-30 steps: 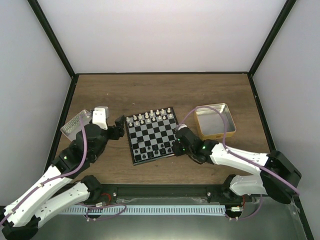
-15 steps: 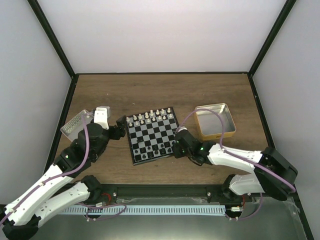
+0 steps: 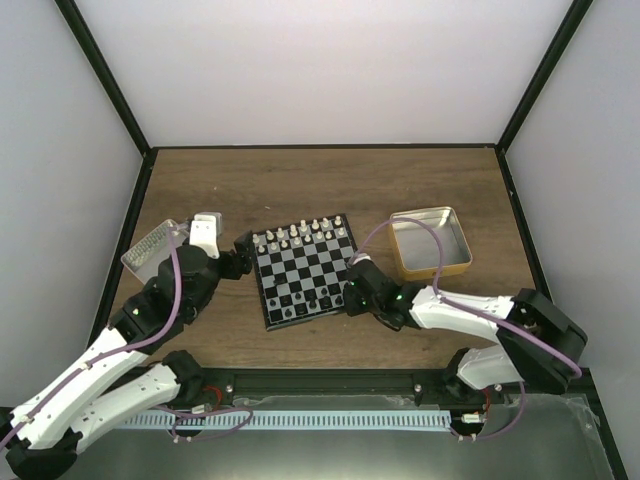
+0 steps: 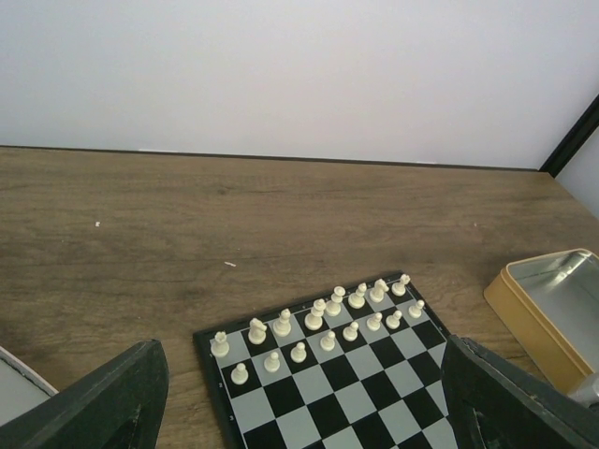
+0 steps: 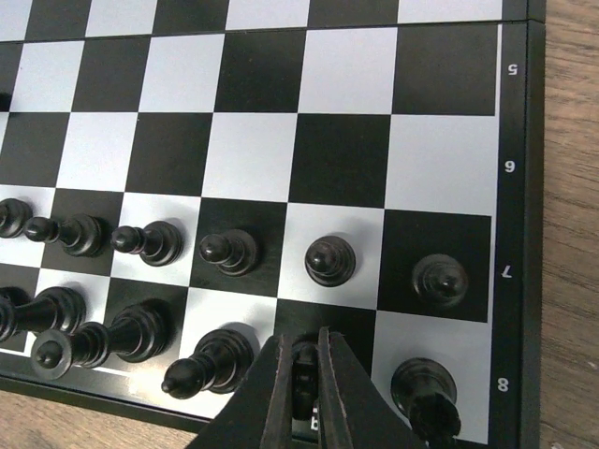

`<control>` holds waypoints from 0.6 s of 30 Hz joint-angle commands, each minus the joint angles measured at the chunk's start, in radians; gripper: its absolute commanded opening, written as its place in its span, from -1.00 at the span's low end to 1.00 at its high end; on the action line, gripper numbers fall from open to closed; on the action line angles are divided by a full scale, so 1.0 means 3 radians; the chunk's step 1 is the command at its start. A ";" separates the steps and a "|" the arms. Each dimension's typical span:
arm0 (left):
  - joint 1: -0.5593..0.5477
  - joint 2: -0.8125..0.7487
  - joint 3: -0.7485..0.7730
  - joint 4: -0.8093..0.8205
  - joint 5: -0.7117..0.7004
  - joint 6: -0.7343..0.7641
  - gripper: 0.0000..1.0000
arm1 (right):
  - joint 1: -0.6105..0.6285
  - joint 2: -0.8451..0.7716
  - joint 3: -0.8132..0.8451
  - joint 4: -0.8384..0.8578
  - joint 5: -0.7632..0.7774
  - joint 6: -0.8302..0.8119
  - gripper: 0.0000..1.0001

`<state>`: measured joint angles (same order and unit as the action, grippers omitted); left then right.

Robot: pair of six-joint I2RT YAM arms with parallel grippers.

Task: Set up the chess pieces on the board
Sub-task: Place the chess piece on the chessboard.

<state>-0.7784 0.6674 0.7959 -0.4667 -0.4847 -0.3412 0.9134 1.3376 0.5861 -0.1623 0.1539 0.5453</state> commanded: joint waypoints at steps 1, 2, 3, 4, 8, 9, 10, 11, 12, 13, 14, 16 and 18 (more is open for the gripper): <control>0.0009 -0.0008 0.0022 -0.0007 0.0015 -0.0018 0.63 | 0.0031 0.0029 -0.0011 0.0088 0.0109 -0.0048 -0.91; 0.0008 -0.0005 0.0021 -0.0009 0.0015 -0.0017 0.63 | 0.0029 0.0030 -0.0013 0.0079 0.0115 -0.0053 -0.89; 0.0010 -0.0002 0.0022 -0.0009 0.0011 -0.0018 0.63 | 0.0030 0.0023 -0.0015 0.0062 0.0120 -0.0058 -0.87; 0.0008 -0.0005 0.0025 -0.0009 0.0010 -0.0018 0.64 | 0.0029 0.0018 -0.0010 0.0041 0.0132 -0.0061 -0.84; 0.0010 0.0018 0.0020 0.0001 0.0008 -0.0020 0.64 | 0.0029 -0.0030 0.0009 0.0003 0.0116 -0.0056 -0.71; 0.0008 0.0025 0.0020 0.0001 0.0012 -0.0023 0.64 | 0.0029 -0.0051 0.0016 -0.0011 0.0118 -0.0054 -0.69; 0.0009 0.0028 0.0021 -0.0002 0.0015 -0.0023 0.64 | 0.0028 -0.0070 0.0026 -0.0030 0.0127 -0.0047 -0.66; 0.0008 0.0033 0.0017 -0.0004 0.0015 -0.0023 0.65 | 0.0031 -0.0094 0.0039 -0.0051 0.0135 -0.0043 -0.63; 0.0007 0.0034 0.0018 -0.0002 0.0015 -0.0026 0.65 | 0.0029 -0.0117 0.0051 -0.0065 0.0136 -0.0043 -0.61; 0.0010 0.0038 0.0016 -0.0004 0.0013 -0.0024 0.65 | 0.0030 -0.0140 0.0071 -0.0082 0.0130 -0.0043 -0.57; 0.0010 0.0037 0.0017 -0.0008 0.0012 -0.0028 0.65 | 0.0029 -0.0165 0.0088 -0.0101 0.0123 -0.0039 -0.55; 0.0008 0.0040 0.0016 -0.0013 0.0010 -0.0030 0.65 | 0.0030 -0.0230 0.0137 -0.0157 0.0125 -0.0026 -0.51; 0.0012 0.0039 0.0016 -0.0011 0.0005 -0.0045 0.65 | 0.0030 -0.0310 0.0202 -0.0210 0.0153 -0.0006 -0.43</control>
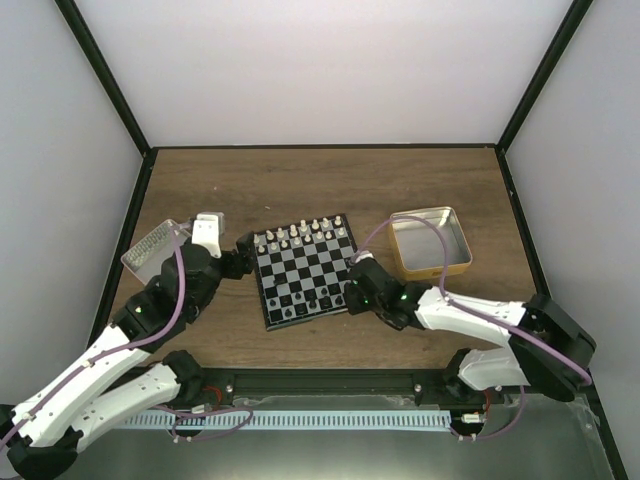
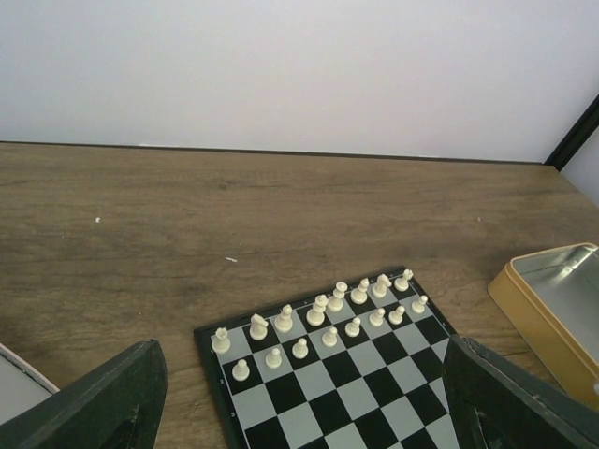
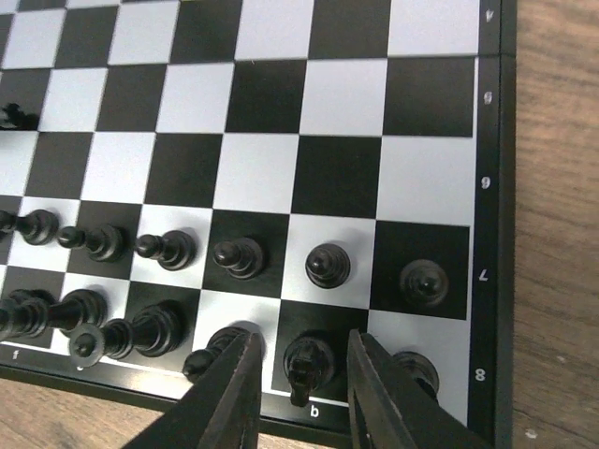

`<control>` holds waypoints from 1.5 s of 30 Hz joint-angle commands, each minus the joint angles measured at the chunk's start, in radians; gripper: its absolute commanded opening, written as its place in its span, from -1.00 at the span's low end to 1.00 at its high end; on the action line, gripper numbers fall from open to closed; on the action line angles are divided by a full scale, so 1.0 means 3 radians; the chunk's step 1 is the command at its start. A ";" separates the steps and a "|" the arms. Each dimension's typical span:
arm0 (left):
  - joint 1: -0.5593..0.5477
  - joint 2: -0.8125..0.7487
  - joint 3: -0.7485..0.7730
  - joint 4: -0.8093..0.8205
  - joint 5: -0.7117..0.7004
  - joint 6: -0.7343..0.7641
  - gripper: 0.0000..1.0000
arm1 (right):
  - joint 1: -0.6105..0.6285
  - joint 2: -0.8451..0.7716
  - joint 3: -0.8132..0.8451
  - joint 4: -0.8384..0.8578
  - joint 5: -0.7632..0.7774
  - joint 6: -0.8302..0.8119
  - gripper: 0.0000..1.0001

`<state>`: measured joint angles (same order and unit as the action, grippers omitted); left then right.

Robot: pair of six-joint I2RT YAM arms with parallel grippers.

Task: Set up the chess pieces on the board
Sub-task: Place the chess piece on the chessboard, then pick up the chess piece from the chessboard.

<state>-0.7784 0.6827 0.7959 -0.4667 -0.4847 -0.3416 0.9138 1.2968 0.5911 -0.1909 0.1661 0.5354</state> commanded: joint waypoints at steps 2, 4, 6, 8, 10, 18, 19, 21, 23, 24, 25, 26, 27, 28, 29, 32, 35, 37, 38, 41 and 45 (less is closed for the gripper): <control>0.0010 -0.0012 0.0001 -0.0014 0.0014 -0.0075 0.65 | 0.0028 -0.0244 0.0260 -0.0156 0.0159 0.0043 -0.36; 0.0008 0.0002 -0.0034 -0.0015 0.0025 -0.0162 0.69 | 0.0030 -0.0270 0.0348 -0.0193 0.0160 0.0041 -0.25; 0.0008 0.0035 -0.0098 -0.0001 0.0080 -0.0288 0.69 | 0.0027 -0.0247 0.0437 -0.0178 0.0120 0.0035 -0.20; 0.0007 0.0106 -0.0169 0.0015 0.0194 -0.0420 0.70 | 0.0027 -0.0193 0.0492 -0.0131 0.0075 0.0033 -0.16; 0.0008 0.0215 -0.0223 0.0001 0.0271 -0.0596 0.70 | 0.0027 -0.0114 0.0551 -0.0054 0.0009 0.0035 -0.14; 0.0026 0.0670 -0.0396 0.0004 0.0404 -0.1118 0.43 | 0.0027 0.0550 0.1059 0.0032 -0.0434 -0.0109 -0.07; 0.0035 0.0755 -0.0411 0.0017 0.0470 -0.1143 0.39 | 0.0026 0.0587 0.1086 0.0039 -0.0429 -0.0096 -0.07; 0.0063 0.0954 -0.0422 0.0026 0.0601 -0.1121 0.27 | 0.0022 0.0609 0.1086 0.0083 -0.0387 -0.0048 -0.08; 0.0115 0.1184 -0.0392 0.0039 0.0742 -0.1040 0.14 | 0.0017 0.0598 0.1067 0.0112 -0.0359 -0.0006 -0.08; 0.0149 0.1318 -0.0371 0.0078 0.0868 -0.0946 -0.01 | 0.0010 0.0589 0.1052 0.0124 -0.0357 0.0004 -0.08; 0.0182 0.1511 -0.0326 0.0102 0.1062 -0.0836 -0.10 | 0.0007 0.0583 0.1036 0.0125 -0.0353 0.0011 -0.08; 0.0192 0.1613 -0.0242 0.0082 0.1096 -0.0767 -0.14 | -0.0002 0.0575 0.1018 0.0124 -0.0356 0.0015 -0.09; 0.0194 0.1764 -0.0168 0.0040 0.1133 -0.0697 -0.16 | -0.0010 0.0565 0.1001 0.0121 -0.0359 0.0015 -0.08; 0.0192 0.1907 -0.0084 0.0003 0.1188 -0.0604 -0.16 | -0.0017 0.0550 0.0981 0.0120 -0.0359 0.0015 -0.08; 0.0192 0.2097 -0.0002 -0.0048 0.1228 -0.0541 -0.16 | -0.0023 0.0532 0.0961 0.0123 -0.0356 0.0018 -0.09; 0.0194 0.2399 0.0187 -0.0230 0.1225 -0.0426 -0.16 | -0.0050 0.0446 0.0874 0.0168 -0.0371 0.0021 -0.09; 0.0191 0.2591 0.0288 -0.0310 0.1220 -0.0363 -0.16 | -0.0074 0.0386 0.0800 0.0216 -0.0407 0.0031 -0.09; 0.0200 0.2681 0.0335 -0.0336 0.1226 -0.0349 -0.18 | -0.0088 0.0365 0.0772 0.0234 -0.0420 0.0028 -0.09; 0.0198 0.2718 0.0359 -0.0358 0.1218 -0.0349 -0.20 | -0.0096 0.0363 0.0764 0.0238 -0.0425 0.0024 -0.09; 0.0200 0.2811 0.0423 -0.0425 0.1183 -0.0344 -0.22 | -0.0114 0.0361 0.0745 0.0243 -0.0426 0.0013 -0.09; 0.0205 0.2879 0.0450 -0.0486 0.1130 -0.0326 -0.14 | -0.0144 0.0348 0.0718 0.0258 -0.0441 0.0008 -0.09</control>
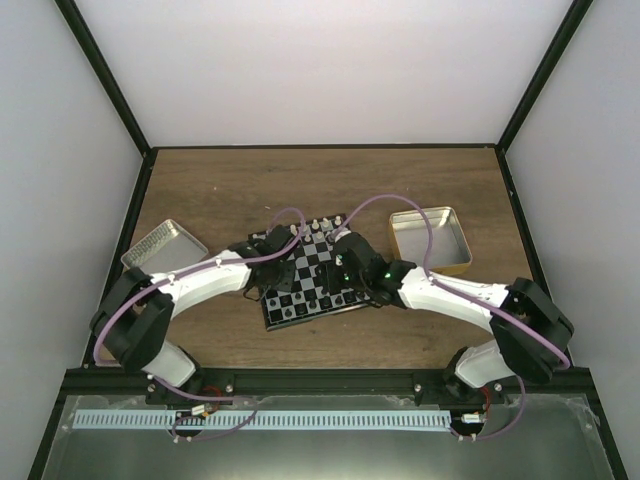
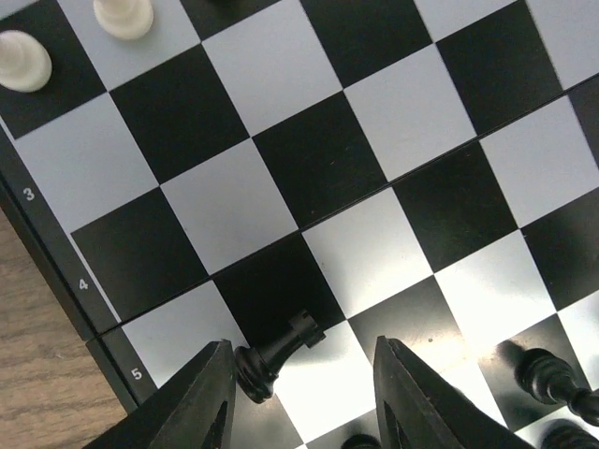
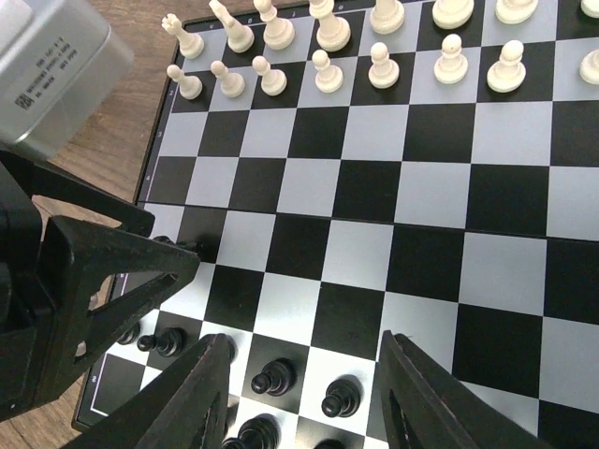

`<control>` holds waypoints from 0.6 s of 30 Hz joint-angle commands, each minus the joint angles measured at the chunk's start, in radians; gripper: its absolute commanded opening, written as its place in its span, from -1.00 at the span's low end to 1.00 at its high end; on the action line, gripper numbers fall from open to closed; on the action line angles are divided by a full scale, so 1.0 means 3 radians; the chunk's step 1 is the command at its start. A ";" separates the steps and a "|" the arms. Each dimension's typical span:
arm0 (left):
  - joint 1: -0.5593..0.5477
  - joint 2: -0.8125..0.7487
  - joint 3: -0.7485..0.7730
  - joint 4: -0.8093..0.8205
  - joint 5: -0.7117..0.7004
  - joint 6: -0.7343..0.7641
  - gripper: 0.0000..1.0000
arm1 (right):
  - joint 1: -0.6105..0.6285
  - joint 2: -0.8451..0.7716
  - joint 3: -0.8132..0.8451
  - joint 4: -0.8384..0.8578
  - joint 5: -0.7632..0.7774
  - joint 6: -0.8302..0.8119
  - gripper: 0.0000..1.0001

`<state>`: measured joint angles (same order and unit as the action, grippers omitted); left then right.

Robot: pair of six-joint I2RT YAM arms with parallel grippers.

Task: Set up the chess pieces on the board
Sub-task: Pick up the chess piece from the chessboard.

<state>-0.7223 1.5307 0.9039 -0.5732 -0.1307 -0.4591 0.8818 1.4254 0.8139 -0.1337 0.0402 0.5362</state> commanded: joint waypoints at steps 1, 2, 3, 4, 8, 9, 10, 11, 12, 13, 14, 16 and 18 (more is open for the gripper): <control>0.0024 0.0076 0.0091 -0.0143 -0.0057 0.0072 -0.13 | -0.0040 -0.0085 -0.0032 0.0074 -0.0025 0.0000 -0.09; 0.0029 0.0104 0.0095 -0.0153 -0.0065 0.0079 -0.13 | -0.0044 -0.0087 -0.0041 0.0082 -0.0030 0.0000 -0.09; 0.0036 0.0128 0.0096 -0.0156 -0.0063 0.0086 -0.13 | -0.0050 -0.0090 -0.0044 0.0084 -0.0032 0.0003 -0.09; 0.0040 0.0152 0.0100 -0.0155 -0.0065 0.0094 -0.14 | -0.0054 -0.0092 -0.0048 0.0083 -0.0032 0.0002 -0.09; 0.0053 0.0216 0.0100 -0.0143 -0.0048 0.0124 -0.23 | -0.0062 -0.0098 -0.0067 0.0082 -0.0032 0.0010 -0.09; 0.0053 0.0224 0.0101 -0.0141 -0.0043 0.0129 -0.26 | -0.0065 -0.0097 -0.0073 0.0078 -0.0032 0.0008 -0.09; 0.0051 0.0228 0.0095 -0.0140 -0.0037 0.0140 -0.28 | -0.0066 -0.0097 -0.0072 0.0075 -0.0032 0.0013 -0.09; 0.0051 0.0226 0.0087 -0.0139 -0.0030 0.0147 -0.29 | -0.0063 -0.0098 -0.0076 0.0073 -0.0030 0.0018 -0.09; 0.0054 0.0225 0.0079 -0.0135 -0.0019 0.0151 -0.33 | -0.0065 -0.0094 -0.0079 0.0072 -0.0027 0.0022 -0.09; 0.0055 0.0215 0.0068 -0.0121 0.0009 0.0162 -0.39 | -0.0066 -0.0096 -0.0079 0.0072 -0.0026 0.0025 -0.09; 0.0058 0.0211 0.0049 -0.0104 0.0048 0.0180 -0.44 | -0.0064 -0.0093 -0.0079 0.0076 -0.0027 0.0027 -0.09; 0.0059 0.0212 0.0034 -0.0077 0.0083 0.0199 -0.51 | -0.0066 -0.0088 -0.0078 0.0080 -0.0027 0.0032 -0.09; 0.0060 0.0227 0.0026 -0.0061 0.0107 0.0211 -0.54 | -0.0066 -0.0080 -0.0075 0.0080 -0.0032 0.0038 -0.10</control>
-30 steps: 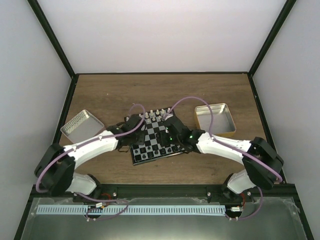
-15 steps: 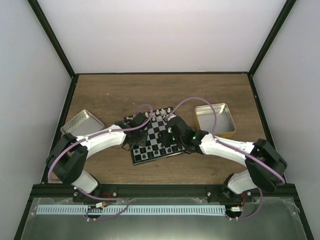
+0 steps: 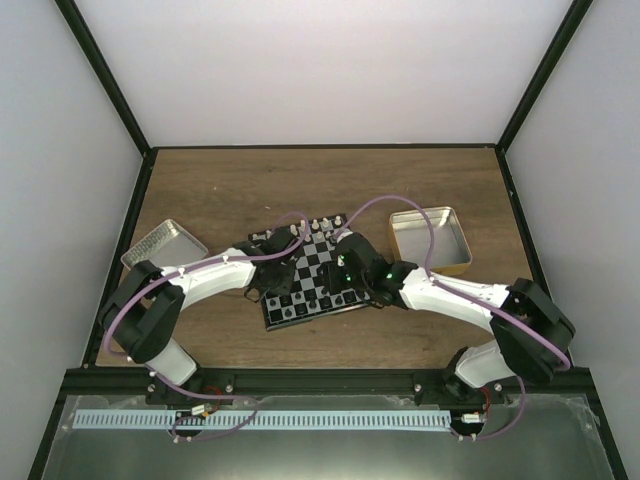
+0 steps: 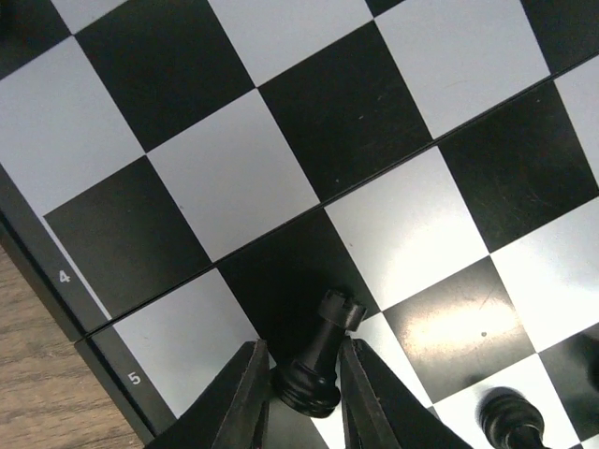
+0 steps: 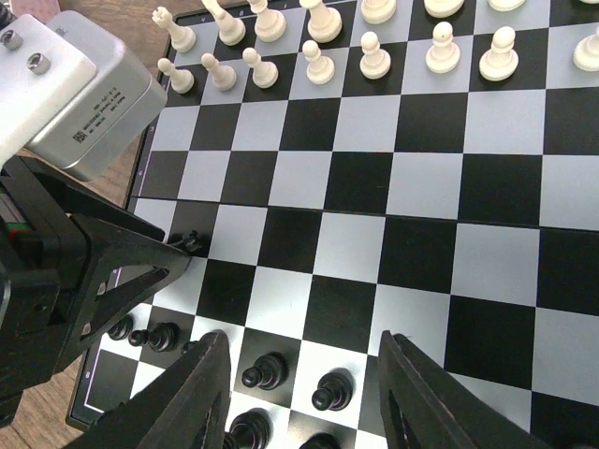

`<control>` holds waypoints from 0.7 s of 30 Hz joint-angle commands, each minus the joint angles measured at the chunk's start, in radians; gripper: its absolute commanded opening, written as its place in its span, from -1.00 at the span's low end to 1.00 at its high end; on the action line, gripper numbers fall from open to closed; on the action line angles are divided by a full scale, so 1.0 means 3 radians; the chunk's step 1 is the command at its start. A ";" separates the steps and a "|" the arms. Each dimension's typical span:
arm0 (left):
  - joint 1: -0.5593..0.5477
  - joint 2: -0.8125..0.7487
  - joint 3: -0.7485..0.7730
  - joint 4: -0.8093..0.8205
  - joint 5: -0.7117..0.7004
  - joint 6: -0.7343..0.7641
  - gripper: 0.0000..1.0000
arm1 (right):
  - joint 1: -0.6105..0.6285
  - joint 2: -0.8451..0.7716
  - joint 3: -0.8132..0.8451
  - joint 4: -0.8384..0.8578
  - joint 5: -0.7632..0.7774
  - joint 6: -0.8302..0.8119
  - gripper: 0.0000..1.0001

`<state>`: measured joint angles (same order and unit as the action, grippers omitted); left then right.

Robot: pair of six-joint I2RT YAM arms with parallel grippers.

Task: Set up the chess pieces on the board
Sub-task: Pick up the chess piece from the chessboard.

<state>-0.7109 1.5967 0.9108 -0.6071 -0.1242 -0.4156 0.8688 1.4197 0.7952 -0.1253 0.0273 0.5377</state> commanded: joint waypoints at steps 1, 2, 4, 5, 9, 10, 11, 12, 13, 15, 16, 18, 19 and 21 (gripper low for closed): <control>0.0022 0.0014 0.0000 0.0059 0.0094 0.0072 -0.54 | -0.0022 -0.0058 -0.0013 0.0054 0.0011 0.0037 -0.10; 0.0019 0.0020 -0.0001 0.0067 0.0099 0.0075 -0.54 | -0.0022 -0.0059 -0.0015 0.0055 0.0011 0.0034 -0.10; 0.0018 0.0029 -0.0006 0.0089 0.0107 0.0081 -0.51 | -0.0027 -0.0056 -0.0015 0.0050 0.0016 0.0035 -0.10; 0.0018 0.0035 -0.0003 0.0097 0.0108 0.0084 -0.48 | -0.0026 -0.0058 -0.0015 0.0050 0.0019 0.0035 -0.10; 0.0018 0.0057 0.0002 0.0111 0.0130 0.0111 -0.42 | -0.0027 -0.0061 -0.0018 0.0036 0.0027 0.0045 -0.10; 0.0018 0.0058 -0.0003 0.0120 0.0137 0.0116 -0.43 | -0.0027 -0.0063 -0.0020 0.0036 0.0031 0.0044 -0.10; 0.0019 0.0062 0.0000 0.0120 0.0149 0.0120 -0.47 | -0.0028 -0.0068 -0.0019 0.0036 0.0034 0.0045 -0.10; 0.0023 0.0063 -0.0010 0.0128 0.0155 0.0122 -0.51 | -0.0028 -0.0067 -0.0020 0.0035 0.0037 0.0051 -0.10; 0.0025 0.0062 -0.0016 0.0130 0.0162 0.0122 -0.56 | -0.0026 -0.0077 -0.0020 0.0034 0.0041 0.0051 -0.10; 0.0020 0.0046 -0.0031 0.0127 0.0156 0.0122 -0.64 | -0.0036 -0.0100 -0.0017 0.0038 0.0052 0.0058 -0.10; 0.0020 0.0027 -0.0035 0.0130 0.0153 0.0121 -0.71 | -0.0048 -0.0119 -0.0022 0.0049 0.0038 0.0059 -0.10; 0.0019 -0.0054 -0.0046 0.0151 0.0150 0.0111 -0.79 | -0.0106 -0.0182 -0.0054 0.0099 -0.0042 0.0061 -0.11; 0.0018 -0.0117 -0.0056 0.0183 0.0141 0.0101 -0.79 | -0.0159 -0.0224 -0.0084 0.0147 -0.0129 0.0063 -0.10; 0.0018 -0.0264 -0.0088 0.0298 0.0202 0.0106 -0.80 | -0.0299 -0.0314 -0.0151 0.0265 -0.0403 0.0067 -0.10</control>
<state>-0.7082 1.5929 0.9035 -0.5678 -0.0837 -0.3870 0.8402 1.3861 0.7742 -0.1131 0.0010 0.5446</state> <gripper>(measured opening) 0.156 0.448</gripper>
